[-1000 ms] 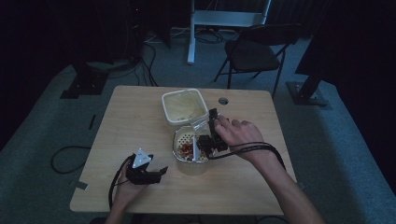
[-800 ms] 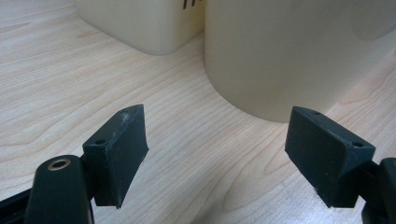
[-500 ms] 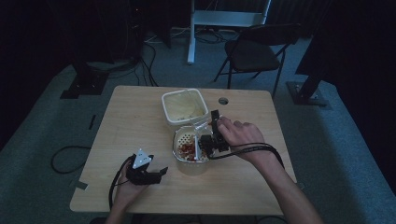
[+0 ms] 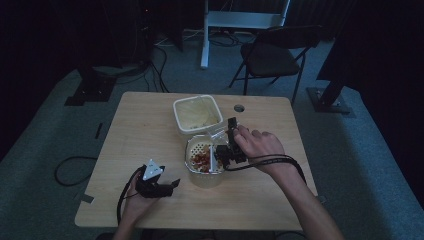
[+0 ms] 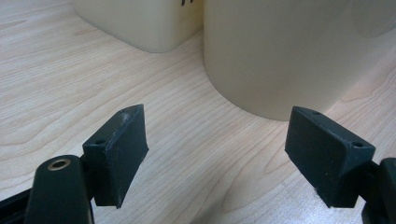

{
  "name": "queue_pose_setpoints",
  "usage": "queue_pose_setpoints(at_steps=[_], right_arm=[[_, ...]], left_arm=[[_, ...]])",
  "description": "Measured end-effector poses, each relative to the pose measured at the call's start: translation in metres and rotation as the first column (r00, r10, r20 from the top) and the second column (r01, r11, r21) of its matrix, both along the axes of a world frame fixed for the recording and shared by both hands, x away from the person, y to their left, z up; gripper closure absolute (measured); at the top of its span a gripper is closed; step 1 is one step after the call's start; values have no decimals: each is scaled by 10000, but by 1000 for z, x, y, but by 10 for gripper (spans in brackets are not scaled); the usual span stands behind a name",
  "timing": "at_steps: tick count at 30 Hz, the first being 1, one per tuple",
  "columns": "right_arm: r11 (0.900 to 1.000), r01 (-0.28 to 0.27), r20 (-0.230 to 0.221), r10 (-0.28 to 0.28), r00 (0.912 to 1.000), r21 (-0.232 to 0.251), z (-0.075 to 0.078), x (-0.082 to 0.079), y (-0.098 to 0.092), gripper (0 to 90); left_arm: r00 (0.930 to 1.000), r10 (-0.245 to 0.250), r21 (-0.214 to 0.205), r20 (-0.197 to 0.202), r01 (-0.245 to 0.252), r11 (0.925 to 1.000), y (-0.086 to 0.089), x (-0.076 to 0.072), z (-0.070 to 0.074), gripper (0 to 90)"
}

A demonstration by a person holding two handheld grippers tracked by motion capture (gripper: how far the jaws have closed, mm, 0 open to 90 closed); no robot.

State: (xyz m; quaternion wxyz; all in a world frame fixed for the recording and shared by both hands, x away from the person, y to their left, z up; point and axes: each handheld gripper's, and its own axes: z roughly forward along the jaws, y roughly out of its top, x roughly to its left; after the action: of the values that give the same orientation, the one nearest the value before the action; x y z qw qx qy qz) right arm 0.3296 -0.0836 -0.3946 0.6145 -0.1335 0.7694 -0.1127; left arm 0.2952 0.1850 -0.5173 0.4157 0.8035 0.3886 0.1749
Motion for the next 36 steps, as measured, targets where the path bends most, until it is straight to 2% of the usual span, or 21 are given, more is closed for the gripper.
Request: queue_pose_setpoints(at_steps=[2, 3, 7, 12, 14, 16, 18, 20, 22, 23, 24, 25, 26, 27, 31, 33, 34, 35, 36], right_arm=[[9999, -59, 142, 61, 9999, -143, -1, -2, 1, 428], [9997, -108, 64, 109, 9999, -230, -2, -3, 2, 428], [9998, -113, 25, 113, 9999, -176, -2, -3, 3, 428], [9983, -221, 104, 227, 9997, -539, -8, -3, 1, 428], [9994, -162, 91, 165, 9998, -306, -6, -4, 1, 428], [9984, -219, 172, 229, 9996, -514, -7, -4, 0, 428], [9993, -182, 172, 187, 9997, -326, -5, -3, -1, 428], [9977, -197, 190, 210, 9996, -649, -7, -2, -2, 428], [9995, -90, 53, 92, 9999, -318, -5, 0, -2, 428], [9992, -148, -27, 147, 9999, -382, -6, 0, -3, 429], [9988, -132, 105, 137, 9999, -482, -6, 0, -3, 428], [9994, -40, 215, 47, 9998, -354, -6, 1, -3, 428], [9990, -165, 33, 166, 9999, -420, -6, 0, -2, 428], [9982, -220, 61, 223, 9997, -560, -8, -1, -3, 428], [9988, -169, 111, 174, 9998, -451, -7, 0, -4, 428], [10000, -25, 110, 25, 9999, -44, -3, 2, -5, 428], [9999, -98, 71, 98, 9999, -106, -3, 2, -6, 429], [9998, -88, 224, 93, 9997, -195, -3, 2, -7, 428], [9999, -103, 194, 104, 9998, -80, -2, 2, -6, 428]], left_arm=[[10000, -22, -15, -16, 22, 10000, 0, 0, 0, 217], [10000, -24, -2, -25, 24, 10000, -1, 1, 0, 218], [10000, -47, -9, -23, 47, 10000, -1, 1, -1, 218], [10000, 1, -51, -27, -1, 10000, 0, 2, 0, 218], [10000, -15, -64, -30, 15, 10000, -1, 1, -1, 218], [10000, -48, 0, -61, 48, 10000, -2, 1, -1, 217], [10000, -57, -15, -80, 57, 10000, -2, 1, -1, 217], [10000, -32, 40, -85, 33, 10000, -2, 1, -2, 218], [10000, -47, -2, -84, 47, 10000, -2, 1, -2, 217], [10000, -29, 5, -85, 29, 10000, -2, 2, -2, 217], [9999, -23, 8, -99, 23, 10000, -2, 2, -2, 217], [9999, -37, -6, -110, 37, 10000, -2, 2, -2, 217], [9999, -48, 13, -103, 48, 10000, -2, 2, -2, 217], [9999, -50, 39, -101, 51, 10000, -2, 2, -2, 218], [10000, -39, 46, -88, 40, 10000, -2, 2, -2, 218], [10000, -43, -14, -86, 43, 10000, -1, 2, -1, 217], [10000, -21, 4, -92, 21, 10000, -1, 2, -1, 217], [9999, -2, -16, -110, 2, 10000, 0, 3, -2, 217], [9999, 8, -61, -137, -9, 10000, 0, 3, -2, 218]])
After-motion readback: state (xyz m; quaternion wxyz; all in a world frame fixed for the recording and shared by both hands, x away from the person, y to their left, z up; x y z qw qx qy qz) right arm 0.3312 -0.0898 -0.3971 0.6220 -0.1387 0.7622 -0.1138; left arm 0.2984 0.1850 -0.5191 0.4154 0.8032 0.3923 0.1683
